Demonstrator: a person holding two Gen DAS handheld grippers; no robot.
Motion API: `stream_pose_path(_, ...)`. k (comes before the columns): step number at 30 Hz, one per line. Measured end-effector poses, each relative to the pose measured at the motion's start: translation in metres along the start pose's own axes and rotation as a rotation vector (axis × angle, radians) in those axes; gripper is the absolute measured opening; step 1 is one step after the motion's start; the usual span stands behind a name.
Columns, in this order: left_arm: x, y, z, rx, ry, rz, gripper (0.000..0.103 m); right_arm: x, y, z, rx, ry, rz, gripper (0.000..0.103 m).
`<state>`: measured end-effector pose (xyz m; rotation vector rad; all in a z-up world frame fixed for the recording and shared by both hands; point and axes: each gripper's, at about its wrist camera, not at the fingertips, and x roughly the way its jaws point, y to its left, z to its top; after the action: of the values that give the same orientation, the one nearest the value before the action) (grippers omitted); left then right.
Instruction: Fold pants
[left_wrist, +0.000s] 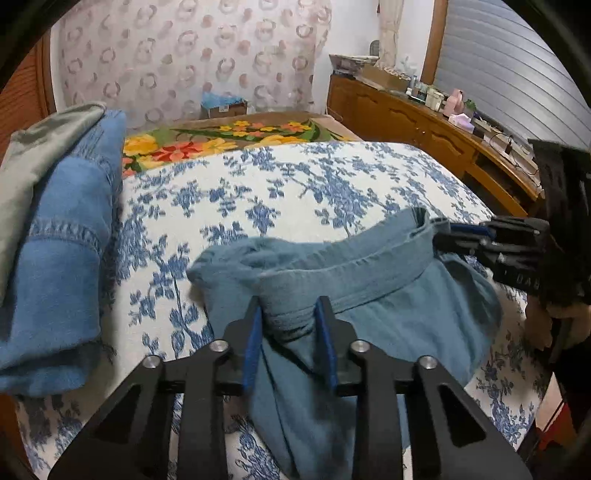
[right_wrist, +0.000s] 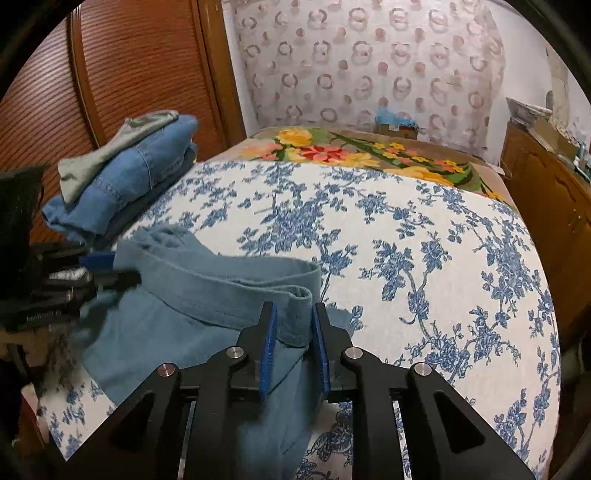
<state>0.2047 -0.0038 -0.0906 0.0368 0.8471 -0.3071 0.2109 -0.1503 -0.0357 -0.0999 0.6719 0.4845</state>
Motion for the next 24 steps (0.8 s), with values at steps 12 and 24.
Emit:
stream_pose_path(12, 0.001, -0.005, 0.019, 0.038, -0.021, 0.071, 0.017, 0.009, -0.002, -0.001, 0.001, 0.019, -0.001, 0.02)
stream_pose_path(24, -0.012, -0.003, 0.003, 0.017, -0.036, 0.093, 0.067, 0.005, -0.006, -0.002, 0.025, 0.002, 0.016, 0.021)
